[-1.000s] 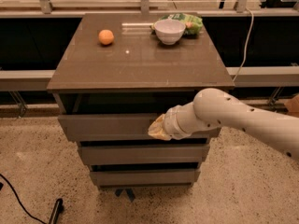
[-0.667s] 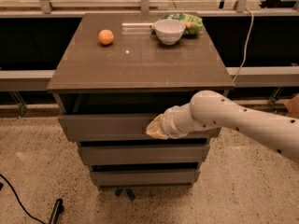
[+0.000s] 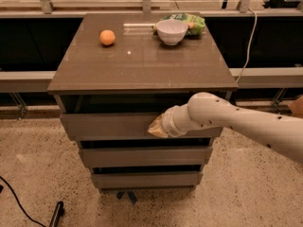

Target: Close top drawer

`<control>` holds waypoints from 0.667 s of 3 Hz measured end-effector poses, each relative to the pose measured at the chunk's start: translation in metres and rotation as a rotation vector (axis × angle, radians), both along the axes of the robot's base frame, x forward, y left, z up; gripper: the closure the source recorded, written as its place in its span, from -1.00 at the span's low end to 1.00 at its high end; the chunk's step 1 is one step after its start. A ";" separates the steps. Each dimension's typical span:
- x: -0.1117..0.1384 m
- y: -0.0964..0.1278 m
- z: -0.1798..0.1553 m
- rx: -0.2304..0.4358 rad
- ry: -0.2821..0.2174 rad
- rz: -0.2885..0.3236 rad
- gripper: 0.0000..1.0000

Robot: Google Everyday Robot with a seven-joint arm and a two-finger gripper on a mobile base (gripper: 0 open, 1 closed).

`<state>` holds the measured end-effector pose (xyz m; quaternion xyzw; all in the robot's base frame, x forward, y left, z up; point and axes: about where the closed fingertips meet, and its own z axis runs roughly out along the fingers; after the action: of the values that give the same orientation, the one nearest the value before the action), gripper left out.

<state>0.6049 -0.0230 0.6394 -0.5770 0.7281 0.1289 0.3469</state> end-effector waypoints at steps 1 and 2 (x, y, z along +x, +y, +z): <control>0.008 -0.002 -0.001 -0.002 -0.010 -0.017 1.00; 0.008 -0.002 -0.001 -0.002 -0.010 -0.017 1.00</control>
Offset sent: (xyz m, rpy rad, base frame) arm -0.0069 -0.0068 0.0228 0.0228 -0.0757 0.0046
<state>0.6127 -0.0246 0.6379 -0.5717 0.7314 0.1224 0.3511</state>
